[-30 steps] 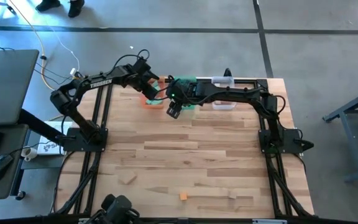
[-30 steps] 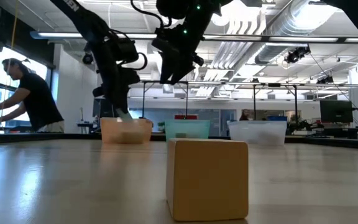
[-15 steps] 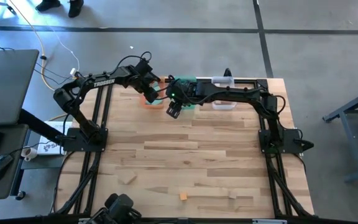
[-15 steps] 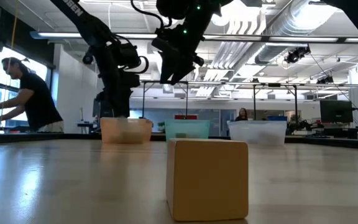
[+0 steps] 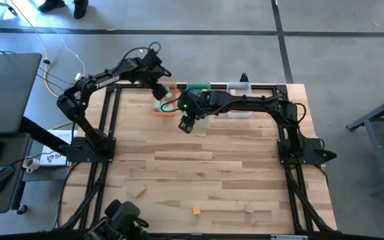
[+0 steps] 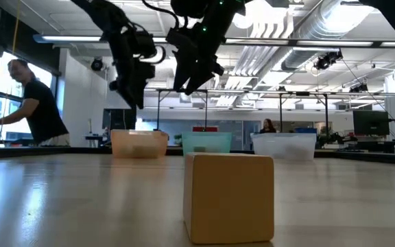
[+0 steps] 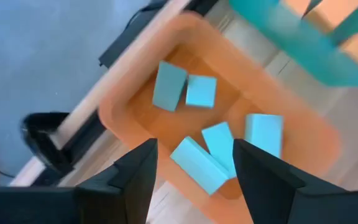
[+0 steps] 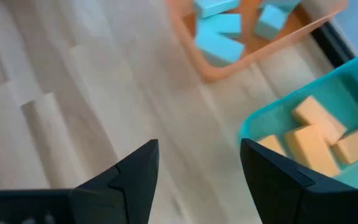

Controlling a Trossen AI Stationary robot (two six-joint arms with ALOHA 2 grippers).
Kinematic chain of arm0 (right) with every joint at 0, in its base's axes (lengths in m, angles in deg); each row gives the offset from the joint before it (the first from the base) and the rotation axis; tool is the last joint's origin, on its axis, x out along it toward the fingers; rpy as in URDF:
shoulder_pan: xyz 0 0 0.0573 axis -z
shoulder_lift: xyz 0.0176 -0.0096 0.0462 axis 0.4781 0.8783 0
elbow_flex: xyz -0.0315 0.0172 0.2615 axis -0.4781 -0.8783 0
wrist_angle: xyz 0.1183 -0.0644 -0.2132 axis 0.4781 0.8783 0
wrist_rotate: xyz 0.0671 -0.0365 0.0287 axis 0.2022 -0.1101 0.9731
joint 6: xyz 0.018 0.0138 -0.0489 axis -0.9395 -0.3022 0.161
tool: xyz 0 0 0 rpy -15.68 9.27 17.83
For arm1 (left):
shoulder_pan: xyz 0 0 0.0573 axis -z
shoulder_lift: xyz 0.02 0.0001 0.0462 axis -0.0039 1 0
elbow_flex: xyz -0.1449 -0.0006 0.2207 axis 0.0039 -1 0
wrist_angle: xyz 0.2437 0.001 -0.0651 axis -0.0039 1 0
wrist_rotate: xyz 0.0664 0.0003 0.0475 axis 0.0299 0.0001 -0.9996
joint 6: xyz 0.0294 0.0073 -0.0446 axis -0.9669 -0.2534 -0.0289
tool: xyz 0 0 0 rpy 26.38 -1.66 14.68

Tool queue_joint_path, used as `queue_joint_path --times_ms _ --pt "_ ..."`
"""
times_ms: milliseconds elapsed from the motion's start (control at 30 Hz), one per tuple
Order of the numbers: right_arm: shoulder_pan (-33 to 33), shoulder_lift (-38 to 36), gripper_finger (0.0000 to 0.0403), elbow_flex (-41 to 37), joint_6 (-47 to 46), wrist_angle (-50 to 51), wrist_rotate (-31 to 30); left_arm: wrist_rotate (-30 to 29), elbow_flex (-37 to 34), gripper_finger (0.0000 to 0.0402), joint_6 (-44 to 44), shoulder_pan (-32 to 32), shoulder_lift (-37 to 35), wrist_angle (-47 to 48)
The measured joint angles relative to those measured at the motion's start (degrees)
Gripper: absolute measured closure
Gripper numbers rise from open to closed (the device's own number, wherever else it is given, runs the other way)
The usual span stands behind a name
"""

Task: Sort & place blocks by color
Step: Put the brown block into the transparent bin

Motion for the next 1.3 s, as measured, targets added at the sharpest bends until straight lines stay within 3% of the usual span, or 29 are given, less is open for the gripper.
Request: queue_joint_path --times_ms 200,500,700,900,1300 --pt "-2.31 0.00 0.0190 0.00 -1.48 1.38 4.61 2.20 6.73 0.0204 0.44 0.25 -0.39 6.00" --pt "-6.26 0.00 0.0189 0.00 -4.46 5.58 7.77 5.58 7.21 0.0204 1.93 3.75 -7.76 12.71" --pt "-9.25 0.00 0.0171 0.00 -4.44 7.37 10.12 5.62 7.25 0.0204 7.43 8.89 -14.34 15.60" --pt "-14.05 0.00 0.0155 0.00 -2.65 7.80 15.52 5.57 4.87 0.0204 15.17 15.78 -21.02 20.40" --pt "-24.96 0.00 0.0155 0.00 6.63 6.50 15.84 4.96 -2.75 0.0204 28.87 27.40 -31.89 20.98"
